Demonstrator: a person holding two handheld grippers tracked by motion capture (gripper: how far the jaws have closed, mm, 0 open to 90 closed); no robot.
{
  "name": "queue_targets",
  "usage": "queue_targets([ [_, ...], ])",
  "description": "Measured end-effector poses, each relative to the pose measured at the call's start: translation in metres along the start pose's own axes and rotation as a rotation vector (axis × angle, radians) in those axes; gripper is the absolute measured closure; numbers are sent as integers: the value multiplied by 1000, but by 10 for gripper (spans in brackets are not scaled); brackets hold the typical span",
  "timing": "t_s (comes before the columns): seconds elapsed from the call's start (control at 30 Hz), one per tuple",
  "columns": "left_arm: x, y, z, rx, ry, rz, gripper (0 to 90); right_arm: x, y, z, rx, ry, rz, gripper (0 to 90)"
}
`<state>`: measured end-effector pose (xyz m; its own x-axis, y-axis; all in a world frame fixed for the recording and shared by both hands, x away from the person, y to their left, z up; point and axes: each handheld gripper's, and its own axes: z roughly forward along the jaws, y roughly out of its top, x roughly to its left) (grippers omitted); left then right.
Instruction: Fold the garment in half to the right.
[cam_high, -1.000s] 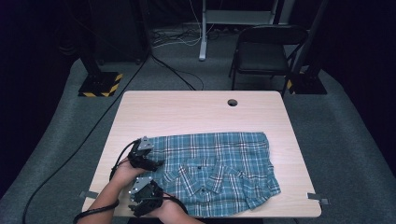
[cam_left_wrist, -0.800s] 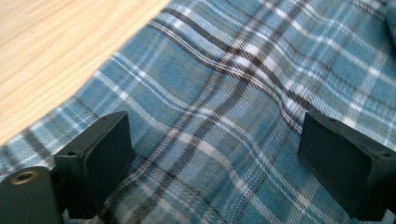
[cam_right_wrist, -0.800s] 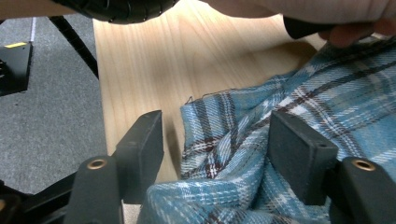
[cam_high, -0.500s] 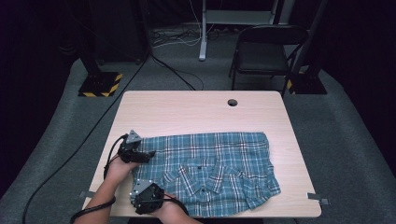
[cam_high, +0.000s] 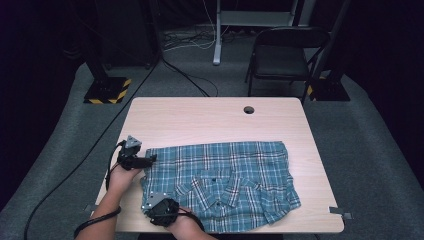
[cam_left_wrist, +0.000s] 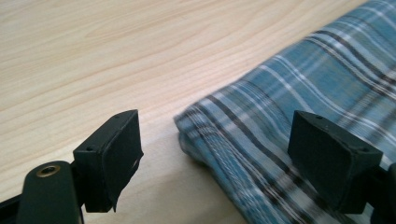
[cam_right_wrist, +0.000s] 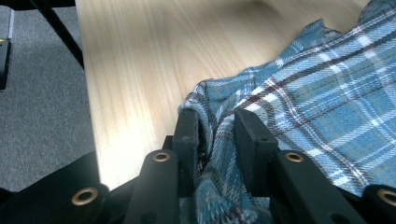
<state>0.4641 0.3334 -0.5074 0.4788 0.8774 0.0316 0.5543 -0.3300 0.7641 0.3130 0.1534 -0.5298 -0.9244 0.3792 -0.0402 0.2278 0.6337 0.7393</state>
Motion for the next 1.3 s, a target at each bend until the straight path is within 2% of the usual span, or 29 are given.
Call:
queue_targets([
  [0.17, 1, 1, 11, 32, 24, 10, 188, 1, -2, -3, 8, 3, -8, 712],
  [0.43, 0, 2, 21, 53, 9, 12, 229, 0, -2, -3, 8, 12, -2, 710],
  [0.6, 1, 2, 25, 51, -26, -12, 267, 0, -2, -3, 9, 12, -2, 710],
  [0.8, -1, 3, 26, 50, -47, 9, 340, 0, -2, -3, 5, 15, 4, 710],
  [0.93, 1, 3, 26, 48, -65, -12, 363, -1, -3, -3, 2, 18, 13, 710],
  [0.97, 4, 0, 27, 38, -90, -41, 374, -1, -3, -3, 1, 18, 15, 711],
  [1.07, 4, 0, 27, 38, -100, -42, 392, -1, -2, -3, 2, 18, 16, 711],
  [1.2, 3, 1, 26, 44, -120, -42, 464, -1, -3, -3, 0, 19, 15, 718],
  [1.3, 3, 2, 25, 50, -143, -55, 522, -2, -2, -4, 5, 22, 19, 762],
])
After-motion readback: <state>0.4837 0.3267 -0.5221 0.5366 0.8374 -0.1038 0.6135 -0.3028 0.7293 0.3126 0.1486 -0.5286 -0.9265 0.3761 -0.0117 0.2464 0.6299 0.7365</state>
